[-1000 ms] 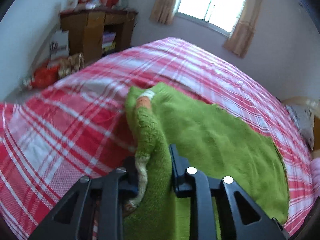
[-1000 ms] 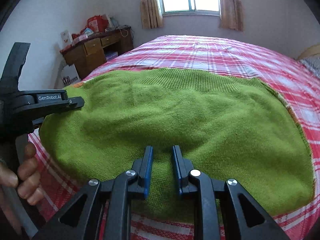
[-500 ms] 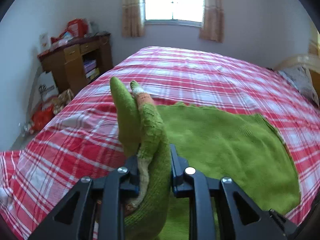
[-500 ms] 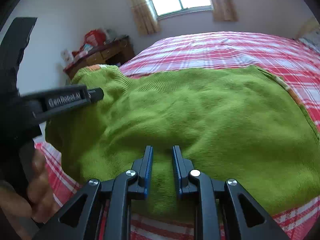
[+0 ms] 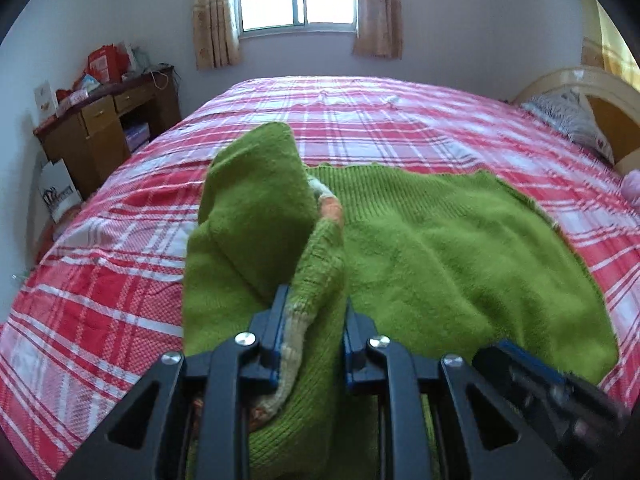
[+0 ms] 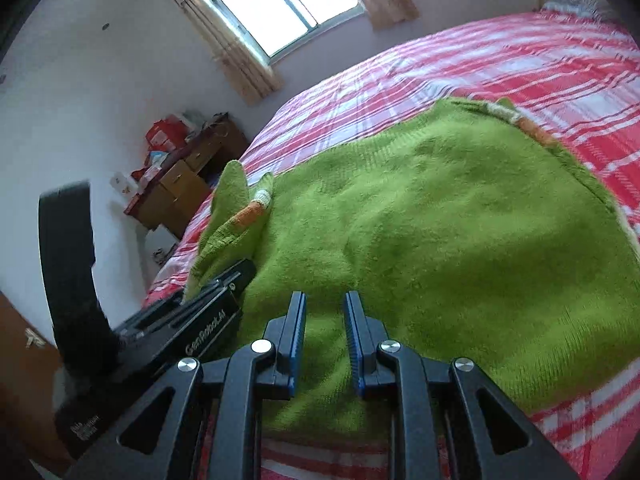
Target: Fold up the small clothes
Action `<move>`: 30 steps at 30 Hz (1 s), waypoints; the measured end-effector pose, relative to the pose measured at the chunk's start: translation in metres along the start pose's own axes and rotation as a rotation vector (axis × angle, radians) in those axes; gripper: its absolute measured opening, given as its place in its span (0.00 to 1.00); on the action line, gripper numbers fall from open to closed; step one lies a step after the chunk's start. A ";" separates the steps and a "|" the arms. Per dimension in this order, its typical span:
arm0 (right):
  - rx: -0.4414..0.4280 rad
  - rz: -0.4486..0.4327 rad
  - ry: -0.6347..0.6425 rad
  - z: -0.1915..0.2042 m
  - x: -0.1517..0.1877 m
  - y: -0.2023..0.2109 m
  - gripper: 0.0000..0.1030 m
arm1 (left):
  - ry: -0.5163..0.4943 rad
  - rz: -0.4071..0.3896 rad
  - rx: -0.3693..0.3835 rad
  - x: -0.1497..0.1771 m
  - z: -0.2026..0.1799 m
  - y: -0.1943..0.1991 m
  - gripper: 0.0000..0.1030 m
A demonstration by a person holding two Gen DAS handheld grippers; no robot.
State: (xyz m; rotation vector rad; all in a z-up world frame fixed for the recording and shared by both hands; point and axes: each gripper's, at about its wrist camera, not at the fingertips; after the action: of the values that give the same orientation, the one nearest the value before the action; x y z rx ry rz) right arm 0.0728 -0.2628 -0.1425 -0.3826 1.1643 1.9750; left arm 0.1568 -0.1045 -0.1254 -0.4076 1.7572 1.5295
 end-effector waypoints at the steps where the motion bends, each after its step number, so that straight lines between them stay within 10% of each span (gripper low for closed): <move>1: -0.011 0.006 0.019 0.004 -0.008 0.000 0.20 | 0.011 -0.006 0.014 0.001 0.003 0.001 0.21; 2: -0.028 0.012 0.040 0.008 -0.021 -0.001 0.22 | 0.028 -0.012 0.035 0.002 0.006 0.002 0.21; 5: -0.093 0.068 0.079 0.022 -0.055 -0.016 0.73 | 0.050 -0.015 0.064 0.002 0.009 0.000 0.21; 10: -0.185 0.175 0.144 0.045 -0.093 -0.068 0.74 | 0.054 -0.020 0.075 0.002 0.008 0.000 0.21; 13: -0.181 0.280 0.212 0.059 -0.095 -0.106 0.65 | 0.063 -0.023 0.088 0.003 0.010 0.001 0.21; 15: -0.181 0.321 0.244 0.065 -0.093 -0.125 0.33 | 0.070 -0.024 0.097 0.003 0.012 0.002 0.21; 18: -0.178 0.313 0.262 0.069 -0.088 -0.134 0.19 | 0.067 -0.023 0.094 0.004 0.013 0.003 0.21; 30: -0.174 0.171 0.260 0.053 -0.101 -0.076 0.10 | -0.001 -0.054 0.076 -0.007 -0.026 0.028 0.21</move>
State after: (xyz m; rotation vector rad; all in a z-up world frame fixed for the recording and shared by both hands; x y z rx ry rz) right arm 0.2015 -0.2474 -0.0992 -0.6655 1.2221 2.2341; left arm 0.1341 -0.1239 -0.1001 -0.4124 1.7835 1.4201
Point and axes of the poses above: each gripper's, at about its wrist camera, not at the fingertips, and y roughly against the way its jaws point, z to its left, x to its underside, and after that the axes turned 3 degrees about z, right-handed
